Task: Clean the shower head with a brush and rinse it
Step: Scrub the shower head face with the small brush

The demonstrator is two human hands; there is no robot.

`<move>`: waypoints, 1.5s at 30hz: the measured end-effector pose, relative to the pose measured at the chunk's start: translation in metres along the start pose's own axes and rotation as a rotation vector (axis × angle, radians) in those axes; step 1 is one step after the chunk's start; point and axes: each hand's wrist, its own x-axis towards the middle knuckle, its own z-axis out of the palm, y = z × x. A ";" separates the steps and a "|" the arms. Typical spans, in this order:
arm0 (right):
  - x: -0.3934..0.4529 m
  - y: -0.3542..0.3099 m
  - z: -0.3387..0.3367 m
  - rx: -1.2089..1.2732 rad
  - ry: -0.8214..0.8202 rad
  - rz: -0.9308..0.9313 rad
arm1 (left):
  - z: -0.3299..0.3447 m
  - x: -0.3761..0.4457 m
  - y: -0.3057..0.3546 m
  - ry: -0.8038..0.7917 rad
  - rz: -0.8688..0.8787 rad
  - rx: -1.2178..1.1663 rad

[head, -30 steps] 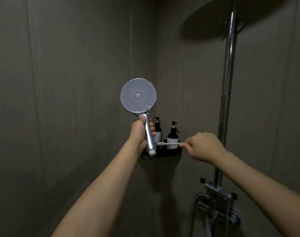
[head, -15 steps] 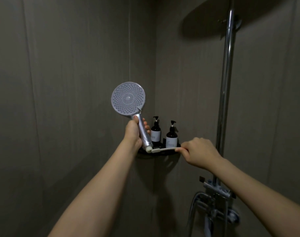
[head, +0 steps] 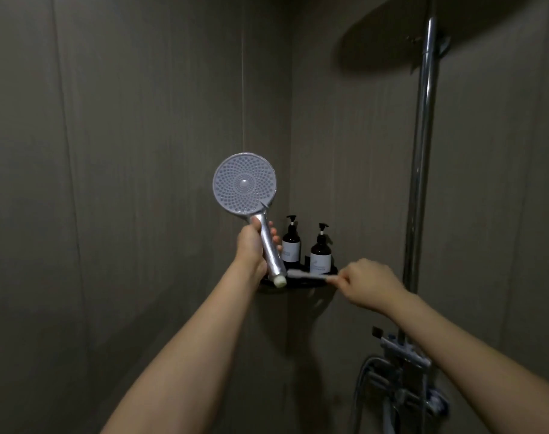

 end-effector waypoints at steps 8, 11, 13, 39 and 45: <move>0.023 -0.018 -0.008 0.138 0.029 0.028 | 0.000 -0.008 -0.013 -0.140 -0.008 0.050; 0.034 -0.010 -0.018 0.246 0.148 0.205 | 0.001 -0.009 -0.018 -0.207 -0.041 0.093; 0.037 -0.011 -0.018 0.270 0.184 0.121 | 0.003 -0.009 -0.020 -0.210 -0.048 0.108; 0.052 -0.029 -0.052 0.289 0.377 0.224 | 0.017 -0.023 -0.037 -0.130 0.097 0.461; 0.049 -0.021 -0.066 0.355 0.554 0.298 | 0.009 -0.024 -0.036 -0.123 0.094 0.511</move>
